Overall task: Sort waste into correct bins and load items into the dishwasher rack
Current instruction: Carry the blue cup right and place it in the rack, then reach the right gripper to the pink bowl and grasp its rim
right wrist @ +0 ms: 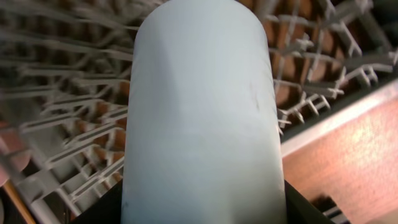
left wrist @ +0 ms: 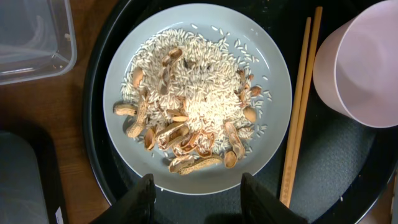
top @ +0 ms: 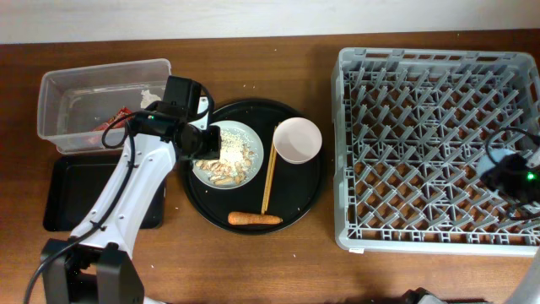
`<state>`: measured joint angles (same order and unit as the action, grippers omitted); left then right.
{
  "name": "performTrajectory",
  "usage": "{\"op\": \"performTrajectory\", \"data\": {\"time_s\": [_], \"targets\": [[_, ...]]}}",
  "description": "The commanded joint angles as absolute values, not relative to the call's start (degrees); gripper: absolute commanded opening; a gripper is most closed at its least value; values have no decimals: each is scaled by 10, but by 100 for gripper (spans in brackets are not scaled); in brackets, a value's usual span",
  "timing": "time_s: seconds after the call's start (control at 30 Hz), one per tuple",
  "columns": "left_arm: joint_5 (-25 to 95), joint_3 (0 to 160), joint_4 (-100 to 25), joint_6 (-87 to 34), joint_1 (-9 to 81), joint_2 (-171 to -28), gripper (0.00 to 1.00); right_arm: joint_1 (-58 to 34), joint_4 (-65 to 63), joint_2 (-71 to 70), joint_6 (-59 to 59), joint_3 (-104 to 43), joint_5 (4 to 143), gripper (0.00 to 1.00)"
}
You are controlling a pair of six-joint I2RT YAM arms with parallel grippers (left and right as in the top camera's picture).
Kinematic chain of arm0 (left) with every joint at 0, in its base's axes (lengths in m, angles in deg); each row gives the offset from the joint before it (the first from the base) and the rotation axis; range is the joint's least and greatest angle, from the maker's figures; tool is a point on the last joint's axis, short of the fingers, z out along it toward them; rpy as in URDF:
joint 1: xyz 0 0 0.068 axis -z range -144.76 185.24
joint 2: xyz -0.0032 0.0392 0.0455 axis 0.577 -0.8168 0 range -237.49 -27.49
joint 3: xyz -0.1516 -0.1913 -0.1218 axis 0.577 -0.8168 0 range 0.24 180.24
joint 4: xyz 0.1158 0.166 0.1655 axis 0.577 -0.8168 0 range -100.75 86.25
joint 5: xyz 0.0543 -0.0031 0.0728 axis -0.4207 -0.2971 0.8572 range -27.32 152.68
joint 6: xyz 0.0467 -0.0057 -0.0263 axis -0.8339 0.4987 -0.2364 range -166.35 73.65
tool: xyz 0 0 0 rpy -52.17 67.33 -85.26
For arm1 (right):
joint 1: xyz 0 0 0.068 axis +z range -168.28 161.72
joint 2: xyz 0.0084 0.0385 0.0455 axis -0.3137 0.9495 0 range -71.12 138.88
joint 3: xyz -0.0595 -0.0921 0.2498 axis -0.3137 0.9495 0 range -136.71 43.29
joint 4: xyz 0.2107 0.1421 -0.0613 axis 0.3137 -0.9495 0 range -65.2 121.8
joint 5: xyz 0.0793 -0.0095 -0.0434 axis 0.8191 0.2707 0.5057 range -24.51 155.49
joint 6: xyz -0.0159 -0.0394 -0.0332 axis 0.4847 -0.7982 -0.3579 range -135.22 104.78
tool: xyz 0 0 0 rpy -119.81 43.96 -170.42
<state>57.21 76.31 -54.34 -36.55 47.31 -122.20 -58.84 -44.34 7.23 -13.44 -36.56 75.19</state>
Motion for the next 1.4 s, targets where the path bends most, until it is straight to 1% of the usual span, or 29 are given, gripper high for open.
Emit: {"op": "performTrajectory", "data": {"time_s": [0.0,0.1,0.13,0.17,0.2,0.23,0.3,0.47,0.57,0.7,0.77,0.83,1.03,1.1,1.13,1.2,1.37], "targets": [[580,767,-544,-377,471,-1209,43,-615,-452,139,-127,-374,730,45],[580,767,-544,-377,471,-1209,44,-615,-439,198,-111,-374,710,46],[580,767,-544,-377,471,-1209,44,-616,-439,215,-111,-374,710,52],[580,767,-547,-377,471,-1209,50,-616,-434,225,-111,-374,761,98],[580,767,-549,-377,471,-1209,55,-615,-432,225,-120,-374,840,98],[580,767,-549,-377,471,-1209,59,-614,-431,224,-120,-374,841,98],[580,767,-551,-377,471,-1209,63,-614,-431,222,-119,-374,839,98],[580,767,-552,-377,471,-1209,63,-599,-436,192,-122,-387,860,99],[576,767,-550,-377,471,-1209,63,-527,-429,144,-148,-396,870,99],[576,767,-540,-377,471,-1209,63,-374,-399,98,-165,-396,858,100],[576,767,-540,-377,471,-1209,63,-304,-377,98,-164,-396,859,96],[577,767,-540,-377,471,-1209,63,-213,-335,109,-165,-396,844,91],[580,767,-546,-377,471,-1209,63,-41,-213,185,-162,-396,735,78],[580,767,-549,-377,471,-1209,63,-10,-178,220,-162,-396,701,68],[580,767,-551,-377,471,-1209,63,1,-157,240,-148,-396,683,65],[580,767,-551,-377,471,-1209,63,12,-123,273,-128,-396,662,65],[580,767,-551,-377,471,-1209,63,16,-52,365,-128,-396,663,65]]}}
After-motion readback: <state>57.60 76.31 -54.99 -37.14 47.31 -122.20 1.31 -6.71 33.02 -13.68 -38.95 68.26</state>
